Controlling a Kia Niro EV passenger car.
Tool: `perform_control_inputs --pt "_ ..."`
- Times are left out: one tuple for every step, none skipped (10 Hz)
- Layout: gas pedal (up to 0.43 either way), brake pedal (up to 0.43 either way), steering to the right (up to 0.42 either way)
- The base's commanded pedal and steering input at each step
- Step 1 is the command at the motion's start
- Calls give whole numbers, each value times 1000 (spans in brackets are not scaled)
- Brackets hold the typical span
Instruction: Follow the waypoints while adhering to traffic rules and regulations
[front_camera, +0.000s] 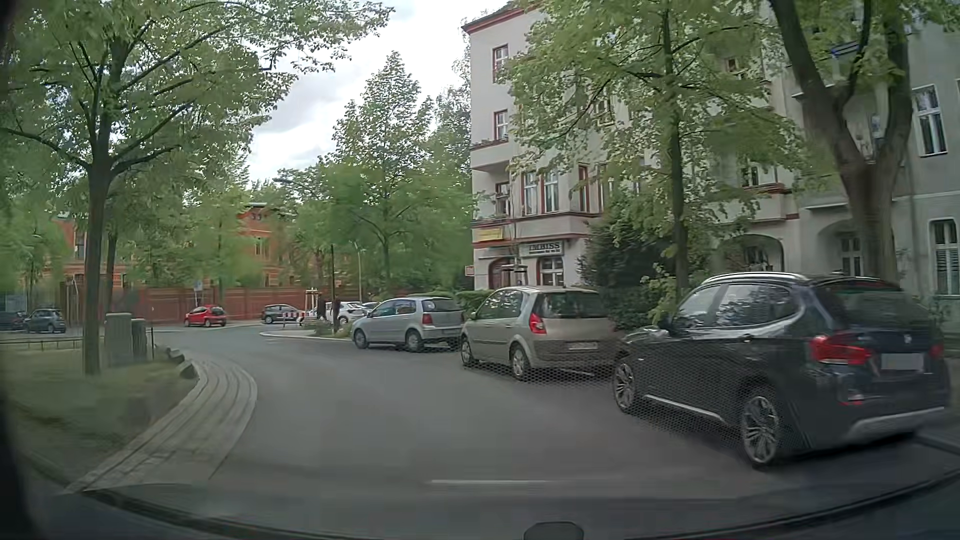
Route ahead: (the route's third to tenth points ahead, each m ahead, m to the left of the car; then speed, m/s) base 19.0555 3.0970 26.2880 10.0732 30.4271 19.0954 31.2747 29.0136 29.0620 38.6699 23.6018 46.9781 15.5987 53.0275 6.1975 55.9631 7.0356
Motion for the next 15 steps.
perform_control_inputs --pt "268 18 -170" --pt "268 18 -170" --pt "268 18 -169" --pt "248 18 -169" --pt "209 18 -169" --pt "177 18 -169" --pt "110 18 -170" --pt "79 18 -170" --pt "0 18 -170" --pt "0 18 -173" --pt "0 18 -174" --pt "0 18 -174" --pt "0 18 -174" --pt "0 30 -174" --pt "0 49 -174"
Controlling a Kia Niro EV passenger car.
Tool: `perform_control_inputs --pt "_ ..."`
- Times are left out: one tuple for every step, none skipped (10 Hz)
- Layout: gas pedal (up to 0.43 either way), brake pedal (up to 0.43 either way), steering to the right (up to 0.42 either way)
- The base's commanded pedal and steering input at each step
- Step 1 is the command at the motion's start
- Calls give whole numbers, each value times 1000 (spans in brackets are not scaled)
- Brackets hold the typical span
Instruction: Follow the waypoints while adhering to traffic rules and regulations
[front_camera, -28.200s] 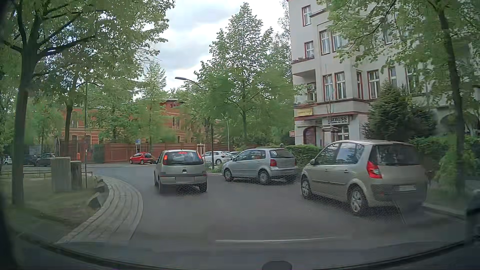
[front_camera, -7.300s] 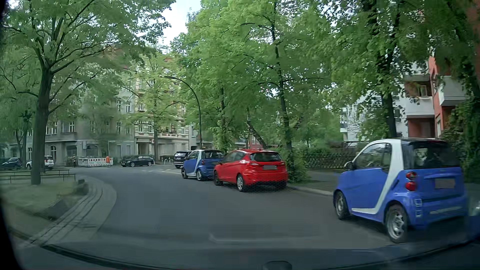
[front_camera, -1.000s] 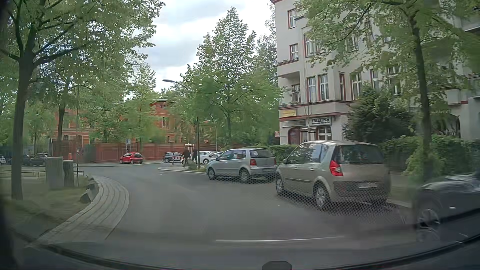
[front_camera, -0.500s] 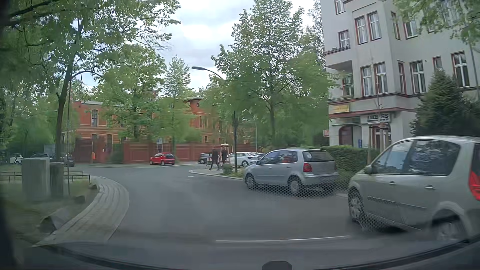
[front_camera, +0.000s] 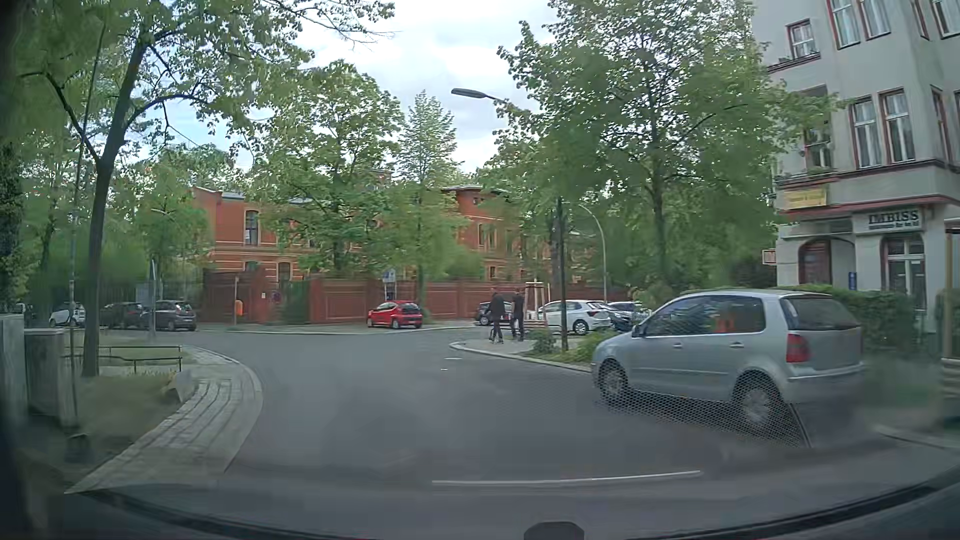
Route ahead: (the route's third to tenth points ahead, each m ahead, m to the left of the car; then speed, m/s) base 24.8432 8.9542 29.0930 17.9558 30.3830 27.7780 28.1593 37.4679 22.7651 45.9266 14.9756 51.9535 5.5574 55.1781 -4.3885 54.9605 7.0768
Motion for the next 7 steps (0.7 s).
perform_control_inputs --pt "0 67 -174" --pt "0 73 -173" --pt "0 67 -171" --pt "0 79 -169" --pt "0 98 -167" --pt "0 116 -165" --pt "0 128 -159"
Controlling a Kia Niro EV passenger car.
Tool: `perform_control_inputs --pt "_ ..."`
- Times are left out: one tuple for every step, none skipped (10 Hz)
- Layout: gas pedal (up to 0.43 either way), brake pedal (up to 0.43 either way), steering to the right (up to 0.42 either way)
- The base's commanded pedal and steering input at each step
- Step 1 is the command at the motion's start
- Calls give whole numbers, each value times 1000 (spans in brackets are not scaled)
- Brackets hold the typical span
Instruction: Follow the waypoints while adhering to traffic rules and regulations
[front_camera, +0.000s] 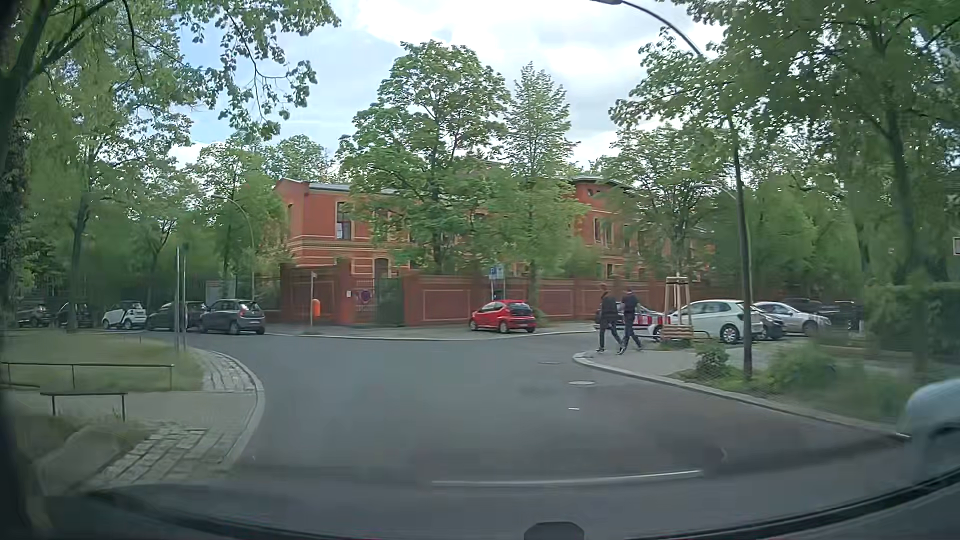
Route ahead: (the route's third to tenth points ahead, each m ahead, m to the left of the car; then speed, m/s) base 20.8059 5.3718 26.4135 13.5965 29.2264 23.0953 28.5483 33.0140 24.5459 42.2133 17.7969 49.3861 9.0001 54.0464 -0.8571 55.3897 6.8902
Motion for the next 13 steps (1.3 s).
perform_control_inputs --pt "0 146 -151" --pt "0 152 -149" --pt "0 140 -149" --pt "0 110 -150" --pt "0 122 -151" --pt "0 134 -155" --pt "0 152 -159" --pt "0 159 -160" --pt "0 18 -160" --pt "0 24 -161" --pt "28 18 -167" --pt "209 18 -173" --pt "220 18 -178"
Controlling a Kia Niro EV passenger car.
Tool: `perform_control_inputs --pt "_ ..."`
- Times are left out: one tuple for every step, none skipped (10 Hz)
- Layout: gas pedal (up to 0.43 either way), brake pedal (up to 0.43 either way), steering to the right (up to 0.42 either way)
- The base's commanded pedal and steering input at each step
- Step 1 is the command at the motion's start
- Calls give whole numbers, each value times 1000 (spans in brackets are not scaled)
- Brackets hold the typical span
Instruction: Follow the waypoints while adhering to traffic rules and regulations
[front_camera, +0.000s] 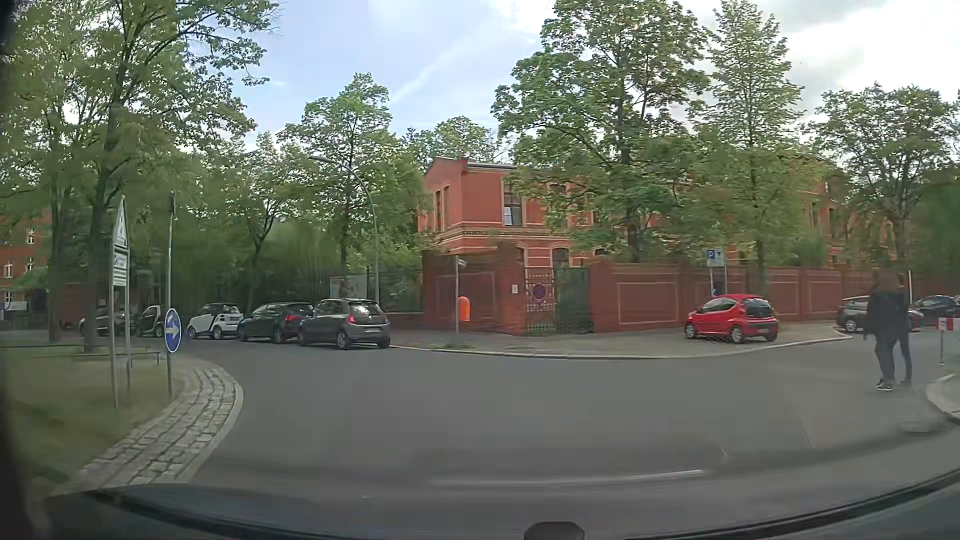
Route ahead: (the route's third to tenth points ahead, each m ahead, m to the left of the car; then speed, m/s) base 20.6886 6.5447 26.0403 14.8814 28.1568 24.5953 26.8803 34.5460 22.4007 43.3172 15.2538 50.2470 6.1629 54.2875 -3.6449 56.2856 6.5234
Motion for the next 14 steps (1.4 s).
perform_control_inputs --pt "220 18 -179" --pt "220 18 -179" --pt "220 18 -183" --pt "220 18 -185" --pt "220 18 -185" --pt "220 18 -184" --pt "220 18 -183" --pt "220 18 -183" --pt "220 18 -182" --pt "228 18 -180" --pt "248 18 -179" --pt "260 18 -178" --pt "260 18 -176" --pt "268 18 -170"
